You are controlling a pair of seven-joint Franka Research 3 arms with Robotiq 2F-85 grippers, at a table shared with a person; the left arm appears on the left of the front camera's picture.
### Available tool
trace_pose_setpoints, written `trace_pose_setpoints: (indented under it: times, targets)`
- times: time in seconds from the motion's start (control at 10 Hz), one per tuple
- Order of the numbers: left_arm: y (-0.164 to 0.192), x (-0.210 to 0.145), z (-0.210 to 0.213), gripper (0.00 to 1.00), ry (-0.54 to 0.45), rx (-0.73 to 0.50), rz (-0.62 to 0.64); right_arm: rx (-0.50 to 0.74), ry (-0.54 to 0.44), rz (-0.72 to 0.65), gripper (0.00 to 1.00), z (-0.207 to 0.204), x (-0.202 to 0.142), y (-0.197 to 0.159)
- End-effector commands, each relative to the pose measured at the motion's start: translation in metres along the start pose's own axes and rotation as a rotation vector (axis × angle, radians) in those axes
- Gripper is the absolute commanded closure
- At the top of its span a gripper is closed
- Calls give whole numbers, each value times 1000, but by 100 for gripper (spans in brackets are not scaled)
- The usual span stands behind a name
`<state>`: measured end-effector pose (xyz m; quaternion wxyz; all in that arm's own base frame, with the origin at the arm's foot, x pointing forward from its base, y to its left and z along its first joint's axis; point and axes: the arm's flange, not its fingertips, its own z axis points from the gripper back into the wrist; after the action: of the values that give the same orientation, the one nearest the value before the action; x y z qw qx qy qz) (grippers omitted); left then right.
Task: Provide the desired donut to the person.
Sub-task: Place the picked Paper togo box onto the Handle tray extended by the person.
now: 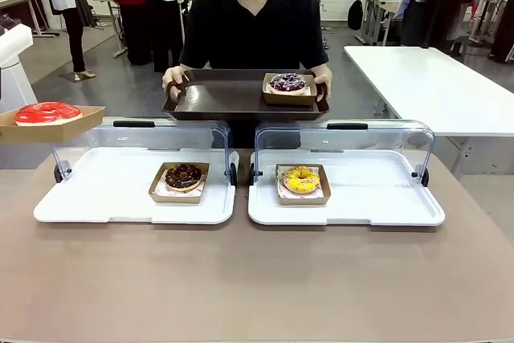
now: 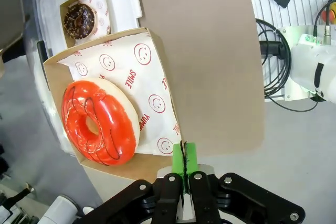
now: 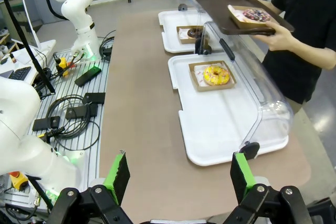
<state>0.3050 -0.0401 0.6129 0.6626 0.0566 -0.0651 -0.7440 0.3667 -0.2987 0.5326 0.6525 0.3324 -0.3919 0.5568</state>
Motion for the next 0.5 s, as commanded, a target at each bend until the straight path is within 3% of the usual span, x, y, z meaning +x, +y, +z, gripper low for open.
trace_pose_setpoints:
  times: [0.0, 0.4]
  targets:
    - [-2, 0, 3, 100, 0, -1, 15, 4, -1, 1, 0, 0, 0, 2]
    - [-2, 0, 3, 100, 0, -1, 15, 4, -1, 1, 0, 0, 0, 2]
